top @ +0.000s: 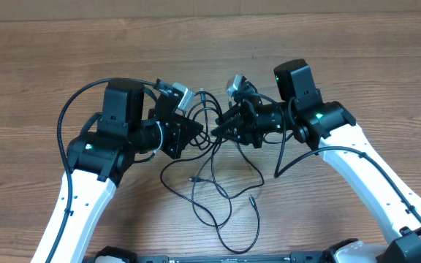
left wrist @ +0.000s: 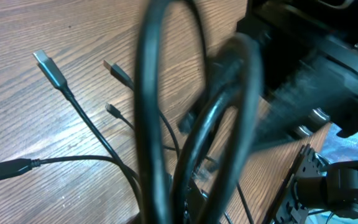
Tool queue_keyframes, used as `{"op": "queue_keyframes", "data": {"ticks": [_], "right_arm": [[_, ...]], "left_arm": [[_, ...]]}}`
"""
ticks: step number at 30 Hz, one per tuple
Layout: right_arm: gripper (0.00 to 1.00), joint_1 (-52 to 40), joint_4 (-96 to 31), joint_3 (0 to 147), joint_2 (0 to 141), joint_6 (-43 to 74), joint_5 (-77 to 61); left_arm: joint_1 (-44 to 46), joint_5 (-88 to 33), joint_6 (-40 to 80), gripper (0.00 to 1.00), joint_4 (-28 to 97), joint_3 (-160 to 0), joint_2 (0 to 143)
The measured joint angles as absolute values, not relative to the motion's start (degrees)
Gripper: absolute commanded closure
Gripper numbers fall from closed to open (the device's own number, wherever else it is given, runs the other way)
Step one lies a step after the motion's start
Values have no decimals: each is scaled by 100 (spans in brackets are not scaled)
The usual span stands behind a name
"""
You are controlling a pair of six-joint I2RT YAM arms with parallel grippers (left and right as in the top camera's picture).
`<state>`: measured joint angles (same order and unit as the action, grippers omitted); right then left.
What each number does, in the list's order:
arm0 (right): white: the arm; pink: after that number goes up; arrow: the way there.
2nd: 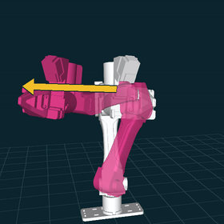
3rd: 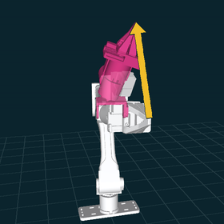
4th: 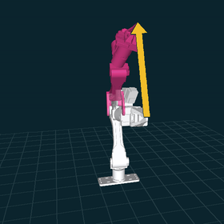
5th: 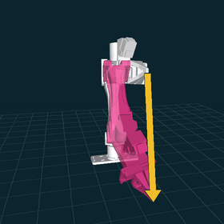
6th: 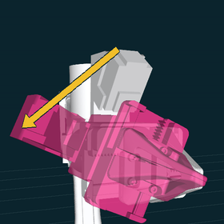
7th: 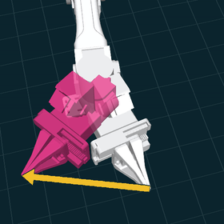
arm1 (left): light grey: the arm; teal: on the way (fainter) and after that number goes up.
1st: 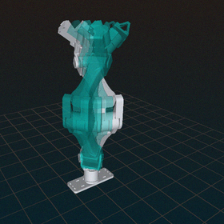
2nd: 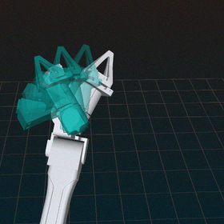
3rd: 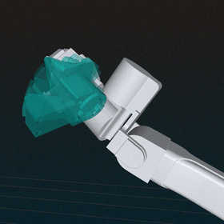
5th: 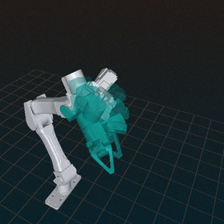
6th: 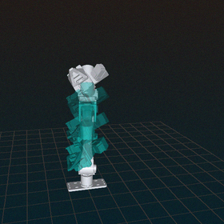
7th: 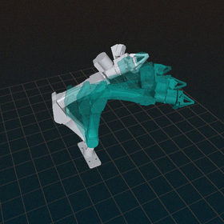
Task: Untangle cables
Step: 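Lift the right gripper up and away, pulling cables from the left gripper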
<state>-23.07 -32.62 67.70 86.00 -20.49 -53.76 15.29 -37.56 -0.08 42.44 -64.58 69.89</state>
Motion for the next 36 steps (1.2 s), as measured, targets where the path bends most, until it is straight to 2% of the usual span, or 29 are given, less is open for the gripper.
{"op": "queue_keyframes", "data": {"ticks": [1,7,12,15,18,19,20,21,22,36], "right_arm": [[96,-2307,-3256,6770,8600,-2032,-5374],[96,-2303,-3308,6770,8600,-1999,-5376],[96,-2303,-3395,6770,8600,-1984,-5376],[96,-2309,-3369,6770,8600,-1903,-5376],[96,-2307,-3312,6770,8600,-1778,-5374],[96,-2300,-3258,6770,8600,-1702,-5374],[96,-2296,-3199,6770,8600,-1638,-5374],[96,-2290,-3133,6770,8600,-1555,-5369],[96,-2287,-3055,6770,8600,-1457,-5358],[96,-1653,-1483,6766,8600,530,-5334]], "left_arm": [[1529,-3769,-10,96,4241,-6458,6989],[1529,-3717,-21,96,4254,-6455,6989],[1529,-3190,-10,96,4589,-6458,6989],[1531,-2491,268,89,4849,-6458,6989],[1540,-1813,694,73,4978,-6458,6989],[1533,-1592,803,64,4978,-6458,6989],[1533,-1472,882,50,4974,-6458,6989],[1533,-1358,956,15,4976,-6460,6989],[1533,-1247,1024,0,4976,-6458,6989],[1529,-1028,1212,0,4869,-6460,6989]]}}
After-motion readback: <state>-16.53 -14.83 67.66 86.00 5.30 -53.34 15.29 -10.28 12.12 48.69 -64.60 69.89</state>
